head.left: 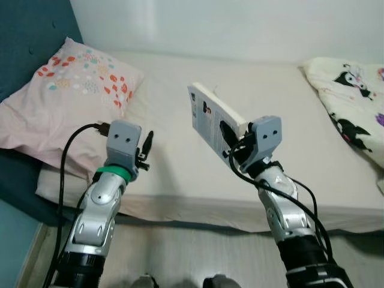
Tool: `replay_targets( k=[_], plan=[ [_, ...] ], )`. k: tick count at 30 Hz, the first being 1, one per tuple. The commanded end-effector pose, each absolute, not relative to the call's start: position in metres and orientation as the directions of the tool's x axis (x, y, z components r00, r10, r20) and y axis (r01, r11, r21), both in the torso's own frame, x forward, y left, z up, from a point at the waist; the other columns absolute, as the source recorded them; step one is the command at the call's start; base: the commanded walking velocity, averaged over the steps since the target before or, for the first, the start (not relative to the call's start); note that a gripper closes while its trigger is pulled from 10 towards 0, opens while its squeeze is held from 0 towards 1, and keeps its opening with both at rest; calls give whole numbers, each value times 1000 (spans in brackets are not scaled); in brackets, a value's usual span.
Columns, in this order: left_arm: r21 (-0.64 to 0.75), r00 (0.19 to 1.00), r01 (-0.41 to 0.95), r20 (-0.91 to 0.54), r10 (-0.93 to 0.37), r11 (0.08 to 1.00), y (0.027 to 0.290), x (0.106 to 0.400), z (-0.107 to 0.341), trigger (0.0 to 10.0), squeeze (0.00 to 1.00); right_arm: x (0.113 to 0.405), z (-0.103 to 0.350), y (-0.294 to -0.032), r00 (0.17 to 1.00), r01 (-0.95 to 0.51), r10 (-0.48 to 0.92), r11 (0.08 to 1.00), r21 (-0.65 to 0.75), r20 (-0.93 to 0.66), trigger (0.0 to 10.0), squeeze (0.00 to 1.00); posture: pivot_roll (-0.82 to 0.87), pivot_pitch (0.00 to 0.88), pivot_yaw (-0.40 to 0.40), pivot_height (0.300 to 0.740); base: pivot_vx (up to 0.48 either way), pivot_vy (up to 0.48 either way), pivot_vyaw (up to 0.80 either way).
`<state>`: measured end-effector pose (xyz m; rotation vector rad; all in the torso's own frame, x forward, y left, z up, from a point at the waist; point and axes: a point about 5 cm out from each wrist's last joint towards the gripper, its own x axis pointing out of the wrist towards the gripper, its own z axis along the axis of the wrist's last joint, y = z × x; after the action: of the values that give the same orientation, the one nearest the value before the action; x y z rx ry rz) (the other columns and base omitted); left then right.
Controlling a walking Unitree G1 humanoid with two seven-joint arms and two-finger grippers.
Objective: Clean up the room
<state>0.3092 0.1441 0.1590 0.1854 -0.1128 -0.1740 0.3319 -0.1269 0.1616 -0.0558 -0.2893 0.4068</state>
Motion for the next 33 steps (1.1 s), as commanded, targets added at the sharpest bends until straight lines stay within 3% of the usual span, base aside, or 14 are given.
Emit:
replay_targets(
  k=[1,33],
  plan=[
    [203,976,176,90,-197,963,141,310,159,10000,0,332,167,-130,875,-367,380,925,-100,301,10000,0,-77,44,7,720,0,0,0],
    [204,985,140,71,-158,969,142,313,155,10000,0,331,164,-126,871,-389,396,918,-84,293,10000,0,-77,35,10,720,0,0,0]
  ],
)
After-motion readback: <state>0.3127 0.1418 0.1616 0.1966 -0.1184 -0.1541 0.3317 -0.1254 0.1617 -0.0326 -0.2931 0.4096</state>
